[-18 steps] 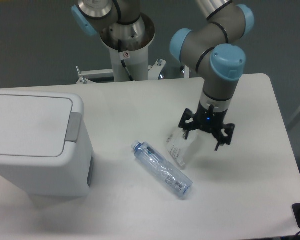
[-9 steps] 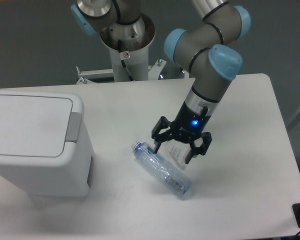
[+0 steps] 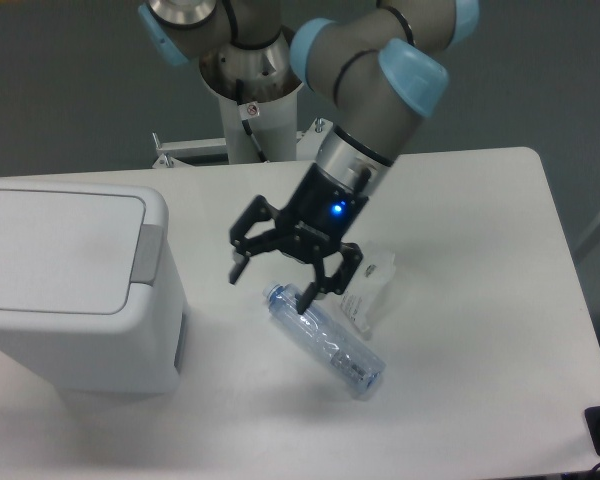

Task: Open the trash can
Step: 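Swing the gripper over the bottle to the bin lid's edge, then push the gripper against the lid edge to flip the lid open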

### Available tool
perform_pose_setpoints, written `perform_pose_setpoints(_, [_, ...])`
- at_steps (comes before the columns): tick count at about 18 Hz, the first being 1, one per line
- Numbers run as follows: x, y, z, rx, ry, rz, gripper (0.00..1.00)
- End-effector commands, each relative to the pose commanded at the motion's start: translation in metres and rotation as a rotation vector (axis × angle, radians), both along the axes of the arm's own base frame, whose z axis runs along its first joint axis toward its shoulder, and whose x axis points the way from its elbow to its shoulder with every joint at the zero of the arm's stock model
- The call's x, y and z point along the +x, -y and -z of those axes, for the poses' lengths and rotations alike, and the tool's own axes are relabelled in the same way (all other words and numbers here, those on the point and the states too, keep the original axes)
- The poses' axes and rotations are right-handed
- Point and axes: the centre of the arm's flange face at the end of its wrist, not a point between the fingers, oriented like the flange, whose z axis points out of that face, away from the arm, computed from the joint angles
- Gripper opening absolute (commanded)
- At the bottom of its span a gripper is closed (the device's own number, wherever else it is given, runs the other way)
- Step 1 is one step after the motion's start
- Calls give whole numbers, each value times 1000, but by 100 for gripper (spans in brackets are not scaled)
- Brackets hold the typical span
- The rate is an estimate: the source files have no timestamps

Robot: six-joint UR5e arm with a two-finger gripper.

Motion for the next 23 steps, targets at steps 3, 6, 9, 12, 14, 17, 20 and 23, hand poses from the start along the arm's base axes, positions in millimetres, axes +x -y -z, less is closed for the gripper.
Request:
perform_pose_setpoints(3, [21, -3, -12, 11, -12, 25, 100])
perform_pose_setpoints(6, [31, -7, -12, 10, -13, 40, 100])
perform_pose_setpoints(9, [41, -15, -7, 4, -8, 65, 100])
perform_pose_setpoints(12, [41, -16, -1, -4, -4, 66, 100])
perform_pose_setpoints(14, [43, -15, 4, -8, 0, 71, 100])
perform_pose_setpoints(17, [43, -15, 7, -10, 1, 73, 100])
perform_pose_setpoints(20, [43, -17, 11, -16, 7, 75, 100])
perform_pose_setpoints(23, [44, -17, 12, -17, 8, 77, 100])
